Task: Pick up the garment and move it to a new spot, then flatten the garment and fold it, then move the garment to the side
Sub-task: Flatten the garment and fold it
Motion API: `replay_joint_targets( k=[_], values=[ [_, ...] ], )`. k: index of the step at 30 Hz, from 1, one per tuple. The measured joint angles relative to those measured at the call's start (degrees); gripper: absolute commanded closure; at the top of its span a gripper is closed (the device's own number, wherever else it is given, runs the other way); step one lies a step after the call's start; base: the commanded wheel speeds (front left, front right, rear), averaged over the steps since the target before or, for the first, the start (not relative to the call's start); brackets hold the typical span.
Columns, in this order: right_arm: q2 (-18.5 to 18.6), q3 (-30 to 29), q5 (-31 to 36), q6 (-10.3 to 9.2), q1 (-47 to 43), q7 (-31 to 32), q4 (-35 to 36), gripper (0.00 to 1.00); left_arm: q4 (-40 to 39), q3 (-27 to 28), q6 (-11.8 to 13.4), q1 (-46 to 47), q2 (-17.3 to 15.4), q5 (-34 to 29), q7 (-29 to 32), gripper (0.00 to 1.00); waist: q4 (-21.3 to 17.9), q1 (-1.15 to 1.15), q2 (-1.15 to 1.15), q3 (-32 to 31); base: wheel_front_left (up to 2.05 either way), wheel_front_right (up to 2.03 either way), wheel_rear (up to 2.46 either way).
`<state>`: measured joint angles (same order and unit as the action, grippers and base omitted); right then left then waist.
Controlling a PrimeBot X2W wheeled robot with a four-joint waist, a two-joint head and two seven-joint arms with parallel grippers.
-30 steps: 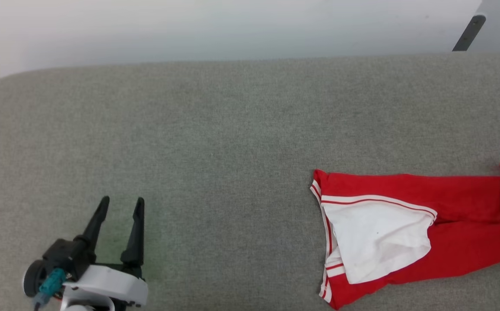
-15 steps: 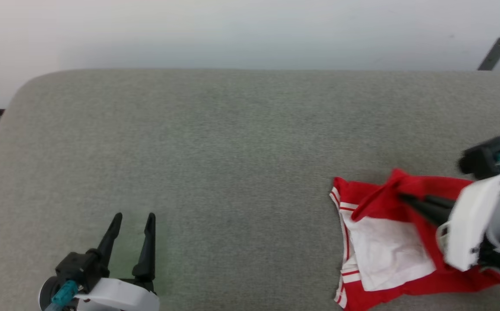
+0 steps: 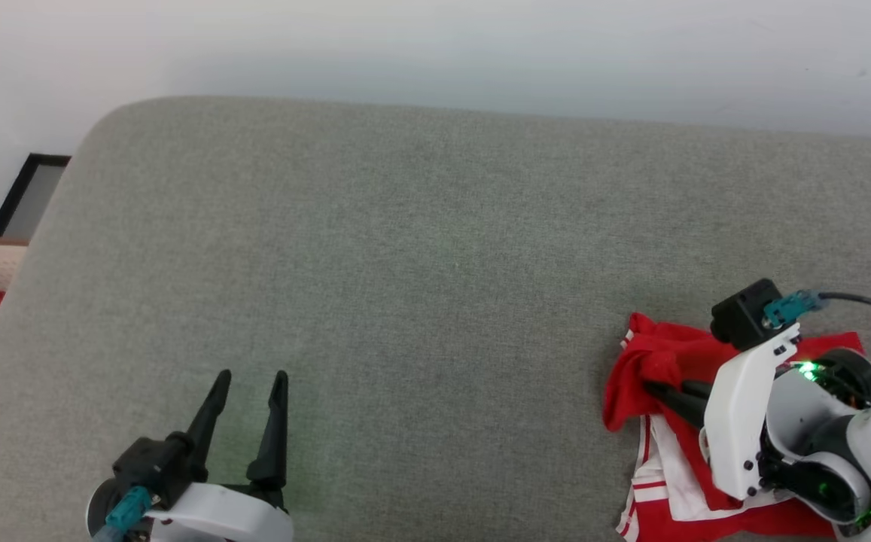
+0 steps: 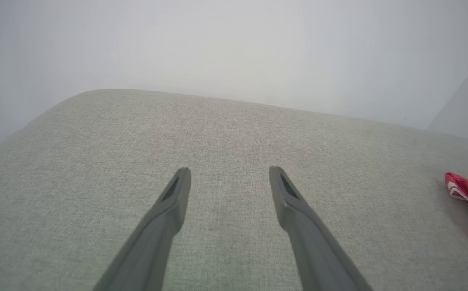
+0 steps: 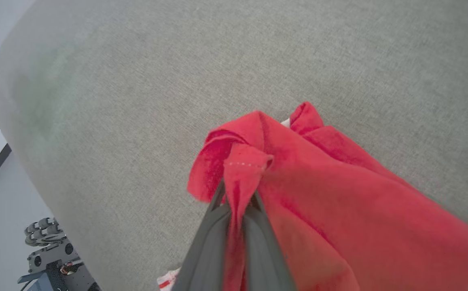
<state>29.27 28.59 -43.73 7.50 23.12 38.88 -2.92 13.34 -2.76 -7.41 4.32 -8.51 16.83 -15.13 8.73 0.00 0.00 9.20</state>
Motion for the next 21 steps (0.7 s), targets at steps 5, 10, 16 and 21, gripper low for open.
replay_joint_targets(
  k=[5,10,16,21],
  values=[
    [-0.4,2.2,0.9,0.0,0.0,-2.5,-3.6,1.0,0.3,-0.1,0.0,0.3,0.1,0.2,0.0,0.0,0.1,0.0,0.0,0.6,0.0,0.0,0.0],
    [-1.2,4.5,-0.1,0.0,0.6,-5.3,-6.5,0.87,0.6,-0.4,0.0,0.7,-0.1,0.3,0.0,0.0,-0.6,0.0,0.0,0.2,0.0,0.0,0.0],
    [-1.5,7.0,-2.5,0.0,2.6,-9.5,-8.1,0.0,1.9,-0.7,0.0,0.7,-1.2,0.7,0.0,0.0,-1.7,0.0,0.0,-1.3,0.0,0.0,0.0],
    [-0.1,7.5,-4.2,0.0,3.8,-13.5,-8.4,0.0,2.5,-0.7,0.0,0.2,-2.2,1.0,0.0,0.0,-3.2,0.0,0.0,-3.2,0.0,0.0,0.0]
  ],
)
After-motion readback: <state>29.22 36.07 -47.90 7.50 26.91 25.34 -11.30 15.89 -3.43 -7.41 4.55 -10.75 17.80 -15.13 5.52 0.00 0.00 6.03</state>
